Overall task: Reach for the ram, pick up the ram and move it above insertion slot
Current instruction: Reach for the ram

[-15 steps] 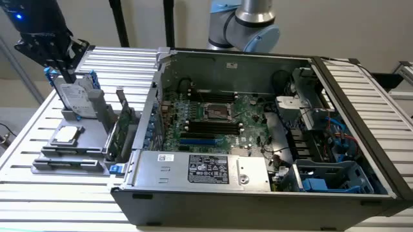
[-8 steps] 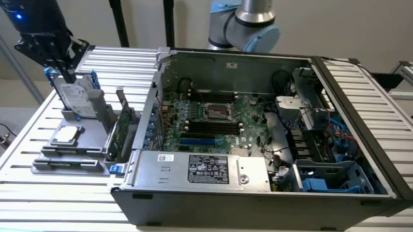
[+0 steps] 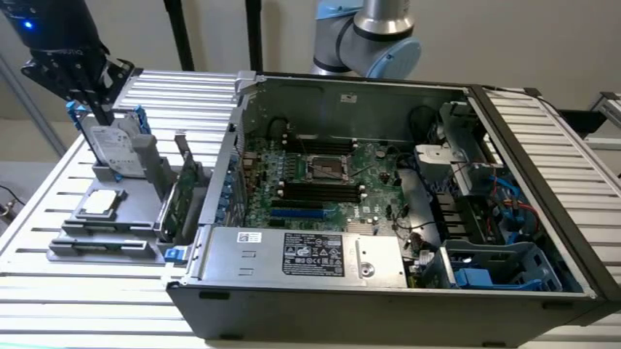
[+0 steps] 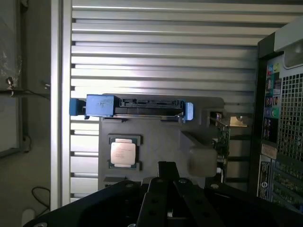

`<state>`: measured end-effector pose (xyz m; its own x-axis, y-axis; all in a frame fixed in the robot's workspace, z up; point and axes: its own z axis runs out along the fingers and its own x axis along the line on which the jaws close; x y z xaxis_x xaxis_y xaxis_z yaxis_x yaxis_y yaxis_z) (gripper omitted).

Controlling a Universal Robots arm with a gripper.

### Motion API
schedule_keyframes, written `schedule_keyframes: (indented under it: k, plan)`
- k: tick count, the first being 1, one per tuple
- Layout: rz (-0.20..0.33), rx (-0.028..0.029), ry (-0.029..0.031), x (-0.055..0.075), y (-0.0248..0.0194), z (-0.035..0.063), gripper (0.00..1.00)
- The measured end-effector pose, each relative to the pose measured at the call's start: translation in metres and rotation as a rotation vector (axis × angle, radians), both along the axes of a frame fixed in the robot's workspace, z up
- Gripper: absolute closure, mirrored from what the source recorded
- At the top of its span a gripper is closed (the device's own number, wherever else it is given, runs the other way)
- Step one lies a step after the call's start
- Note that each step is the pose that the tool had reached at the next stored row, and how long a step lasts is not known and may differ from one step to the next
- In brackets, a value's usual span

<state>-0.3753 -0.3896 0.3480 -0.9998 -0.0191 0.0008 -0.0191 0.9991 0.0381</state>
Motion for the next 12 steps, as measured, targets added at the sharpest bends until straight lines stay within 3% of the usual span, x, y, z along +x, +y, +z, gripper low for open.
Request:
schedule_keyframes:
  k: [3, 12]
  plan:
    - [0.000, 0.0002, -0.0003, 0.000, -0.0091, -0.0002, 0.89]
    - [0.000, 0.0001, -0.0002, 0.000, -0.0498, -0.0015, 0.89]
